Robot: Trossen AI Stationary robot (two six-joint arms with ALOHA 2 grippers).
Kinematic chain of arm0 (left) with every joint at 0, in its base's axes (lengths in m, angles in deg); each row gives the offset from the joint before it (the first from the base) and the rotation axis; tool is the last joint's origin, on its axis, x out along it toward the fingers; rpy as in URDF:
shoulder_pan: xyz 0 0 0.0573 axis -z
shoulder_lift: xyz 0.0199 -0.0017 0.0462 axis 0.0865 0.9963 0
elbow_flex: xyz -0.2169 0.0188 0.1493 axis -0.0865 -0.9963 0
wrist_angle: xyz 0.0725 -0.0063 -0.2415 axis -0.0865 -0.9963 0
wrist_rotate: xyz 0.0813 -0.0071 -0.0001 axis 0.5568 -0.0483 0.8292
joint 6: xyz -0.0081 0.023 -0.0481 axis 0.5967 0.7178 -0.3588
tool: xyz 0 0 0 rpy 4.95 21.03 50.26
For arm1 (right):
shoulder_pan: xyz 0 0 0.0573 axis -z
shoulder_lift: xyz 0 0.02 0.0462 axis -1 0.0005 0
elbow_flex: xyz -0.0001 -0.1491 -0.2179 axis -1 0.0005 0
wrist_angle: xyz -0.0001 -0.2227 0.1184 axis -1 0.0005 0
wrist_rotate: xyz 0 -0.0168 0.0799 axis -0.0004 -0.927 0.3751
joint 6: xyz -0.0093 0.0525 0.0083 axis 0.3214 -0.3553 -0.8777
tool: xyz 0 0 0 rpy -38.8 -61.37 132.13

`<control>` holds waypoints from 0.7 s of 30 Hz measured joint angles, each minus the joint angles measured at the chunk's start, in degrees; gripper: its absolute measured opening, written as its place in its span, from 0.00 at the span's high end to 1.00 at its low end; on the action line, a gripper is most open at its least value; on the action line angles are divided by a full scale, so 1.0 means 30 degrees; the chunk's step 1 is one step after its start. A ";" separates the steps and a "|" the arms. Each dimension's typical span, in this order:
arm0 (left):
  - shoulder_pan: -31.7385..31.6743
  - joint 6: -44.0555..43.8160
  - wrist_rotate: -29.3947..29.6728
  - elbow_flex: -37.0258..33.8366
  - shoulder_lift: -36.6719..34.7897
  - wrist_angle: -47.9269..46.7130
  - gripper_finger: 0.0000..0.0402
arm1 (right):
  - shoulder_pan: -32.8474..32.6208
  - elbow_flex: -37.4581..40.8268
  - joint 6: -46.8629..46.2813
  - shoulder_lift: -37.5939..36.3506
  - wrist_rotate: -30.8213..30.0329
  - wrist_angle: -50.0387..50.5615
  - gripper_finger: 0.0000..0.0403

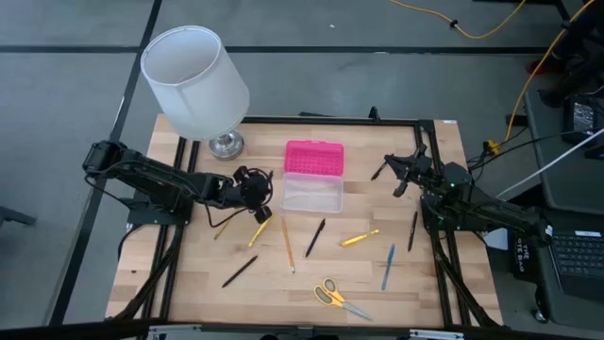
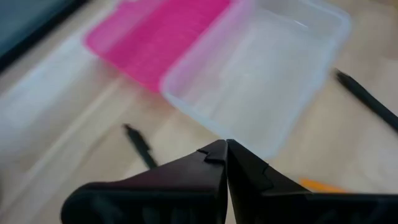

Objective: Pick & place school supplies into a supply box
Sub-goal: Put the black pen into the pink supply box

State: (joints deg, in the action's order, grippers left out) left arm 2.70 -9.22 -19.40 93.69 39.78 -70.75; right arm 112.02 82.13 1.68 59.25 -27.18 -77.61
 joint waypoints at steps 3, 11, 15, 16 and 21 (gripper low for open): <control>-0.0014 -0.0216 0.0994 0.0000 -0.0007 -0.0016 1.00 | 0.0000 0.0000 -0.0015 0.0003 0.0000 0.0000 0.94; -0.0897 -0.0753 -0.0570 0.0000 -0.0007 -0.0242 0.95 | 0.0000 -0.0001 0.0000 0.0000 0.0007 -0.0007 0.94; -0.1221 0.0426 -0.0654 0.0000 -0.0007 -0.0245 0.88 | 0.0000 -0.0003 0.0000 -0.0001 0.0007 -0.0011 0.94; -0.1304 0.0616 -0.0619 0.0000 -0.0007 -0.0249 0.86 | 0.0006 0.0000 0.0000 0.0003 0.0007 -0.0014 0.94; -0.1379 0.1248 -0.0067 0.0000 -0.0013 -0.0321 0.78 | 0.0000 -0.0004 0.0000 -0.0002 0.0007 -0.0015 0.94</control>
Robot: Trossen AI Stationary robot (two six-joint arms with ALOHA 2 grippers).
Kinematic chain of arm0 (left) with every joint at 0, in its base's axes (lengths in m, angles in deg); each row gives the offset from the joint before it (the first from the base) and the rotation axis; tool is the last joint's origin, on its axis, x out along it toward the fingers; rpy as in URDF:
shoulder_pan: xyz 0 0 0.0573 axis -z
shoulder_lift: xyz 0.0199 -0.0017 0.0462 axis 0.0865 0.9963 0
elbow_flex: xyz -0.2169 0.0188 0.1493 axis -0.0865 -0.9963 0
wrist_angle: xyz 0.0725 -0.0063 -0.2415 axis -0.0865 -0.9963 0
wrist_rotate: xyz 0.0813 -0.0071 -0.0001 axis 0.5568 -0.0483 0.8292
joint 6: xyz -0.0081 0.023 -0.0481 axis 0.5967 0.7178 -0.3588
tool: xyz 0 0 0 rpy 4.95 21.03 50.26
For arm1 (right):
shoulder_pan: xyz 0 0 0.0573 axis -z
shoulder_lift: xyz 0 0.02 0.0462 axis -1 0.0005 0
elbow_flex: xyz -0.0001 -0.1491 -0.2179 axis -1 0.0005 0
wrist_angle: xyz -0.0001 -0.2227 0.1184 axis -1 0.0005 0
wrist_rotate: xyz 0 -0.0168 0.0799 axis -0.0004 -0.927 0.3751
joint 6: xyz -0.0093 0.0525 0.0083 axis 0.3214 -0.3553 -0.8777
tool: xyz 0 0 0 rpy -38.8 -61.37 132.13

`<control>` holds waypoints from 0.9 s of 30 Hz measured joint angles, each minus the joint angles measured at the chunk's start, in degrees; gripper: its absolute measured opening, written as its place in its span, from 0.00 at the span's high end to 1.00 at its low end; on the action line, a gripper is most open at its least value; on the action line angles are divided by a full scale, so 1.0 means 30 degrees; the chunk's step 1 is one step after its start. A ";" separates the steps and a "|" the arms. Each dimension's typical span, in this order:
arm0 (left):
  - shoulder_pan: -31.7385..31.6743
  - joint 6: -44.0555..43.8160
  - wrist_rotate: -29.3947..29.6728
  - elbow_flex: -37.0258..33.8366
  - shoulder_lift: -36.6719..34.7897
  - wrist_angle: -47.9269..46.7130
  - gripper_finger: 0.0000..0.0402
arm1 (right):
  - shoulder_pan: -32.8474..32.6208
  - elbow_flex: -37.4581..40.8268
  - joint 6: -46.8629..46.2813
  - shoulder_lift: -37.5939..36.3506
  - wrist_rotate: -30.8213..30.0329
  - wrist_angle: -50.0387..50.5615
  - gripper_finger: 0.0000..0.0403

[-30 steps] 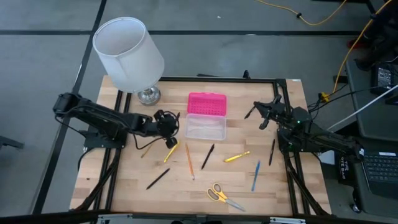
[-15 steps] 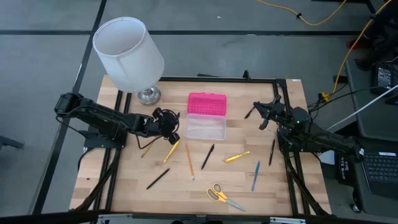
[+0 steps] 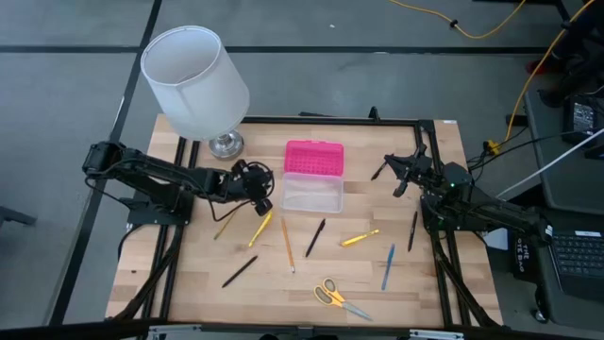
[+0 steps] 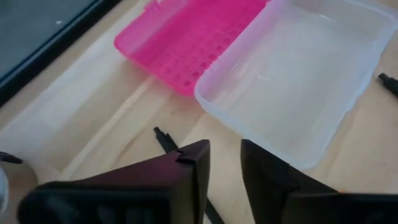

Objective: Pick & place school supplies into a supply box
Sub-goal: Put the black pen into the pink supply box

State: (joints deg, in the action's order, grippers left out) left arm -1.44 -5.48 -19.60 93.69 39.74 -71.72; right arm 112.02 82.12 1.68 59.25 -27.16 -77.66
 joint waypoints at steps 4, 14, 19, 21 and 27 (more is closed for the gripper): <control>0.0064 0.0029 0.0331 0.0000 -0.0001 -0.0073 0.71 | 0.0001 0.0004 0.0000 -0.0002 0.0000 -0.0002 0.94; 0.0074 0.1413 -0.0626 -0.0007 -0.0016 -0.0448 0.65 | 0.0007 -0.0003 -0.0087 -0.0002 0.0000 -0.0007 0.94; -0.0393 -0.1199 -0.1002 0.0037 -0.0016 -0.0361 0.65 | 0.0004 0.0004 -0.0109 -0.0002 0.0007 -0.0007 0.94; -0.0810 -0.1908 -0.2050 0.0236 -0.0016 -0.0927 0.65 | 0.0007 -0.0003 -0.0125 -0.0002 0.0000 -0.0007 0.94; -0.1777 -0.3674 -0.3339 0.1416 0.0357 -0.2954 0.65 | 0.0005 0.0004 -0.0131 -0.0002 0.0007 -0.0015 0.94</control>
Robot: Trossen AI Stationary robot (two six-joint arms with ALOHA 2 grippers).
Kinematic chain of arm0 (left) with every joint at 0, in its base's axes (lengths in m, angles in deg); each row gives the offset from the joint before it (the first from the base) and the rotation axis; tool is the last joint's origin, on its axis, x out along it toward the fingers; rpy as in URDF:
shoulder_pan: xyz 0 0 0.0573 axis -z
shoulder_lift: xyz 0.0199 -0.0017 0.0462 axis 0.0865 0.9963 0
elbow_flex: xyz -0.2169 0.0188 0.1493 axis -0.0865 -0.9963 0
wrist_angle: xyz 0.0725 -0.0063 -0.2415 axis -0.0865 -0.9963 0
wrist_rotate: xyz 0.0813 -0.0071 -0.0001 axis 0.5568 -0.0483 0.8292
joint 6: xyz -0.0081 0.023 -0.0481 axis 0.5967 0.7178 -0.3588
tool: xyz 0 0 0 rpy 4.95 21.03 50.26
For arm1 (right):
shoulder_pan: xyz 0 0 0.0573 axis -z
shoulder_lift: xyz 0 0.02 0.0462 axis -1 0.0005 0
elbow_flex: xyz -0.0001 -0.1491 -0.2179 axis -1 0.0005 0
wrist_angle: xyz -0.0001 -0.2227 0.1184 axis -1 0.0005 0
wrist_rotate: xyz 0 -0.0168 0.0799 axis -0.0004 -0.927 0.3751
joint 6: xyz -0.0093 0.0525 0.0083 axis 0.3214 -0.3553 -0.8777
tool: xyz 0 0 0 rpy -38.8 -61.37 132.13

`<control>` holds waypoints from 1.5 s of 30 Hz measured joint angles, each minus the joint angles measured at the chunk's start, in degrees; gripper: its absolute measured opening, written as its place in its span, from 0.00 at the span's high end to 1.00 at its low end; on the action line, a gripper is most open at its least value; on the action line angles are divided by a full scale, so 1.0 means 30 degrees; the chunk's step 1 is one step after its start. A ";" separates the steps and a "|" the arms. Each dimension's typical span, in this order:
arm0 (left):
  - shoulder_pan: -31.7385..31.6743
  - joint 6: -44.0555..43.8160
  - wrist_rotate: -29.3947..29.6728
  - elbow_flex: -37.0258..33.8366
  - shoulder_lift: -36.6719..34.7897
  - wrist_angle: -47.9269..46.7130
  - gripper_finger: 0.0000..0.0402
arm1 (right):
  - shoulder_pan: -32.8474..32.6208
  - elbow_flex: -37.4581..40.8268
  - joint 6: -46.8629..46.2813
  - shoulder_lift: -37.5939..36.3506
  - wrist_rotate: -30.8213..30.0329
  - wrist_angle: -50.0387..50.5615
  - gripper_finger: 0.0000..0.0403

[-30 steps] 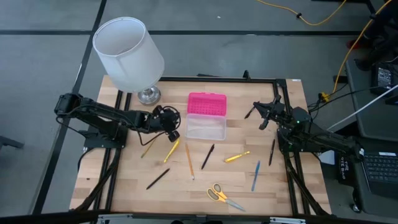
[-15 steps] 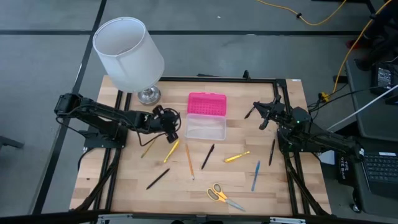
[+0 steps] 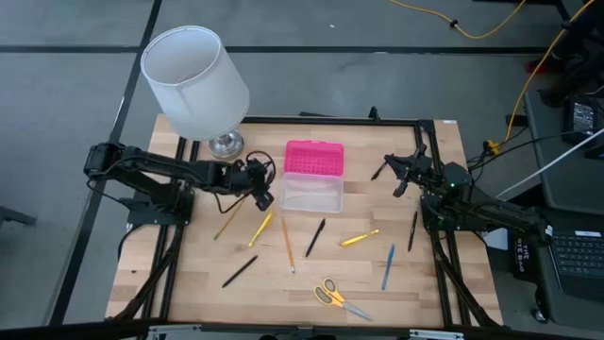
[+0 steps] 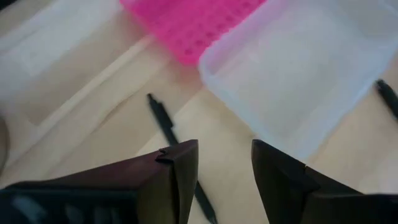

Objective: Pick & place school supplies into a supply box
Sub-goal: Put the black pen into the pink supply box

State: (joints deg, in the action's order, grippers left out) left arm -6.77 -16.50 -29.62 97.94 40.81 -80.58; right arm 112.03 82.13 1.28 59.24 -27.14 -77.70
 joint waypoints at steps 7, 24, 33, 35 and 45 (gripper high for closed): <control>-0.1044 -0.1609 -0.0824 0.1166 0.1718 -0.2342 0.65 | 0.0002 -0.0002 0.0063 0.0000 -0.0015 -0.0005 0.94; -0.2112 -0.1477 -0.1951 0.1185 0.5522 -0.1640 0.65 | 0.0003 0.0000 0.0058 0.0000 -0.0022 0.0007 0.94; -0.2342 -0.0627 -0.2915 0.1232 0.7049 0.0146 0.65 | 0.0003 -0.0001 0.0058 0.0000 -0.0022 0.0015 0.94; -0.2500 -0.0617 -0.3196 0.1274 0.7358 0.0119 0.65 | 0.0000 -0.0003 0.0058 0.0000 -0.0022 0.0015 0.94; -0.2666 0.0017 -0.3306 0.1275 0.7598 -0.0385 0.68 | 0.0003 -0.0003 0.0058 0.0000 -0.0018 0.0025 0.94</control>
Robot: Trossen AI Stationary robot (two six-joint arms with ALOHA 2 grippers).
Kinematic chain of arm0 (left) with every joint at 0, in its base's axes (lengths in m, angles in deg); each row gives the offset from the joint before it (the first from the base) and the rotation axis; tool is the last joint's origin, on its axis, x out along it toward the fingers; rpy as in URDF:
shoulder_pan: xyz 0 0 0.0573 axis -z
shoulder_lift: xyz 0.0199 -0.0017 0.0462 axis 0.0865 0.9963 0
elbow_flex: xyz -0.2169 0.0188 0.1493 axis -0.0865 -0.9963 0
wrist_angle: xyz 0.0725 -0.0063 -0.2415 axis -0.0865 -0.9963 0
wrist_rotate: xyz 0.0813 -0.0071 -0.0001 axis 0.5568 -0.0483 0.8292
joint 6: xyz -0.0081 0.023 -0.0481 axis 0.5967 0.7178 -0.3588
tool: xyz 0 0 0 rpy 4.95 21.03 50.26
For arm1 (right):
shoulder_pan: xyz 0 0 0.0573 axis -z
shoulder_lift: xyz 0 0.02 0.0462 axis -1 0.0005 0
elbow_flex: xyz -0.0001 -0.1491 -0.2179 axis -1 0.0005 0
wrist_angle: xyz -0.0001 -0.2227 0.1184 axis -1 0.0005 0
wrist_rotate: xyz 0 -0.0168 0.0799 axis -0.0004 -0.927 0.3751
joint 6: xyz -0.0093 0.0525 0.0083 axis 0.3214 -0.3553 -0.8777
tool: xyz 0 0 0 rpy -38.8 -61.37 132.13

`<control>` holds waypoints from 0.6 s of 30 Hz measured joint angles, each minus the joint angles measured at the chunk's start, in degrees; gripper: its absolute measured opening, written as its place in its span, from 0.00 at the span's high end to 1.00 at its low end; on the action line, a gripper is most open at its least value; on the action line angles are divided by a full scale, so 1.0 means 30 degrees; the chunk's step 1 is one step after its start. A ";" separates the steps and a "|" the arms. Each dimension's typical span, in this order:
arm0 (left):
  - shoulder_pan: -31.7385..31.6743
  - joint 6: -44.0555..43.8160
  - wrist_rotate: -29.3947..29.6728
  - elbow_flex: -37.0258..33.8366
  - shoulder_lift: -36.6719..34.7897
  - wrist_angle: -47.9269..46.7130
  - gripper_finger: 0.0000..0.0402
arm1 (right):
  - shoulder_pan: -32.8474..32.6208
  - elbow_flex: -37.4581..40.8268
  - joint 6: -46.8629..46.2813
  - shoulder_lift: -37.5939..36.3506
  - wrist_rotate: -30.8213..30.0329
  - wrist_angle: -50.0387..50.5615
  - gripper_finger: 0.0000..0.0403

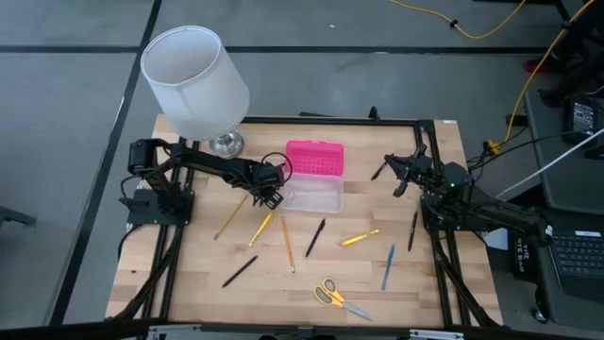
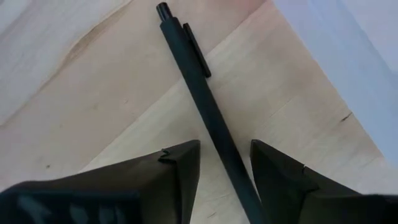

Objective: Pick & place school supplies into a supply box
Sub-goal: Put the black pen into the pink supply box

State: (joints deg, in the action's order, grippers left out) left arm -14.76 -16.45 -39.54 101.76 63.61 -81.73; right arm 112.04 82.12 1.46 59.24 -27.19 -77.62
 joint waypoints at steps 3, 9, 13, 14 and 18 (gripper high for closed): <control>-0.0029 0.0000 -0.0189 -0.0003 0.0000 -0.0032 0.75 | 0.0000 0.0001 -0.0014 0.0000 0.0003 0.0004 0.94; -0.0015 -0.0473 0.0303 -0.0010 0.0015 -0.0089 0.94 | -0.0005 0.0001 -0.0039 0.0000 0.0003 0.0001 0.94; 0.0000 -0.0793 0.0458 -0.0016 0.0003 -0.0123 0.97 | -0.0004 0.0002 -0.0051 0.0000 0.0003 0.0000 0.94; 0.0000 -0.0794 0.0457 -0.0034 -0.0034 -0.0123 0.97 | 0.0000 -0.0004 -0.0051 0.0000 0.0003 -0.0002 0.94; 0.0000 -0.0915 0.0997 -0.0106 -0.0250 -0.0158 0.97 | -0.0005 0.0001 -0.0058 0.0000 0.0003 -0.0001 0.94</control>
State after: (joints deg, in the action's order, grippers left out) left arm -14.76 -19.19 -36.55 101.45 62.86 -82.21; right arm 112.02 82.12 1.28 59.24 -27.18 -77.63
